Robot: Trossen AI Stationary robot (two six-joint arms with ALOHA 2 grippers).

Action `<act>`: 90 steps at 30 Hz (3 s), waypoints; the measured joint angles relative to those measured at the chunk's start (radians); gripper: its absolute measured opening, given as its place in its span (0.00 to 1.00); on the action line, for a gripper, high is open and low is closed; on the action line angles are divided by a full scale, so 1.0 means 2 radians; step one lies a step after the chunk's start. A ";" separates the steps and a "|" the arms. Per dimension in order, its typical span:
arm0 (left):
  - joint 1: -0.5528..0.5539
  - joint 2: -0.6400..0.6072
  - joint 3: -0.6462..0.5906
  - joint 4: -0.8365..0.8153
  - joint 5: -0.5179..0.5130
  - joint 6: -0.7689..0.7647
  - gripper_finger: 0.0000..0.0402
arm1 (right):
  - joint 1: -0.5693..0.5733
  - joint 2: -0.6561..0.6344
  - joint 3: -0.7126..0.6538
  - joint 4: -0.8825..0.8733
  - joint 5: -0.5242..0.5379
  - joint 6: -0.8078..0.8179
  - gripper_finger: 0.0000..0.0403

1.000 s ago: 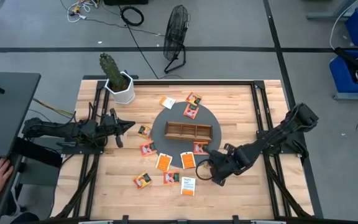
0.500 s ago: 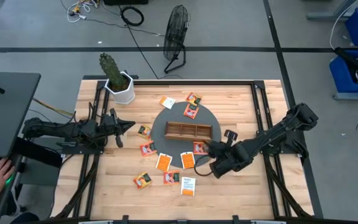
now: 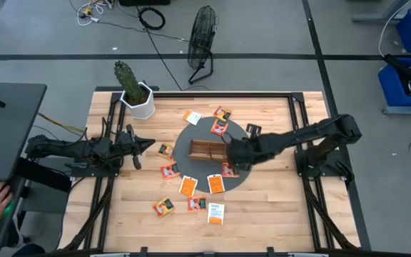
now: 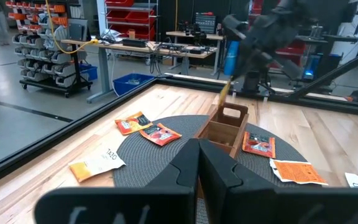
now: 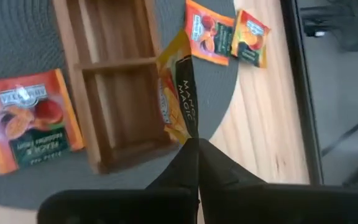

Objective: Pick & Place Tea
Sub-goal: Put the yellow tea bag into the right section of the wooden organizer, then put the orange tea bag into the middle section of the wooden organizer

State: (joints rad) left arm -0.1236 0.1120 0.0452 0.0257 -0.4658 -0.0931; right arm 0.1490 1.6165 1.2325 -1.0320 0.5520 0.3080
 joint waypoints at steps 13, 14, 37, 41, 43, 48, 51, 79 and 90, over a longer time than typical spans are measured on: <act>0.000 0.000 0.000 0.000 0.000 0.000 0.03 | -0.045 0.000 -0.040 0.051 -0.069 -0.046 0.00; 0.000 0.000 0.000 0.000 0.000 0.000 0.03 | -0.047 0.000 -0.045 0.056 -0.072 -0.046 0.00; 0.000 0.000 0.000 0.000 0.000 -0.010 0.03 | -0.054 0.000 -0.056 0.063 -0.075 -0.064 0.00; 0.000 0.000 0.000 0.000 0.000 -0.010 0.03 | -0.057 0.000 -0.059 0.068 -0.075 -0.055 0.00; 0.000 0.000 0.000 0.000 0.000 -0.011 0.03 | -0.060 0.000 -0.068 0.072 -0.079 -0.051 0.00; 0.000 0.000 0.000 0.000 0.000 -0.013 0.03 | -0.061 0.000 -0.092 0.086 -0.074 -0.040 0.00; 0.000 0.000 0.000 0.000 0.000 -0.013 0.03 | -0.061 0.000 -0.094 0.087 -0.075 -0.036 0.00; 0.000 0.000 0.000 -0.010 0.000 -0.013 0.03 | 0.033 -0.095 -0.094 0.048 -0.019 0.052 0.44; 0.000 0.000 0.000 -0.012 0.000 -0.012 0.03 | 0.193 -0.042 -0.161 0.232 0.033 -0.068 0.44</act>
State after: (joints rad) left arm -0.1236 0.1120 0.0452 0.0014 -0.4656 -0.1173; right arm 0.5348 1.5324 0.9103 -0.5688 0.6183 0.1729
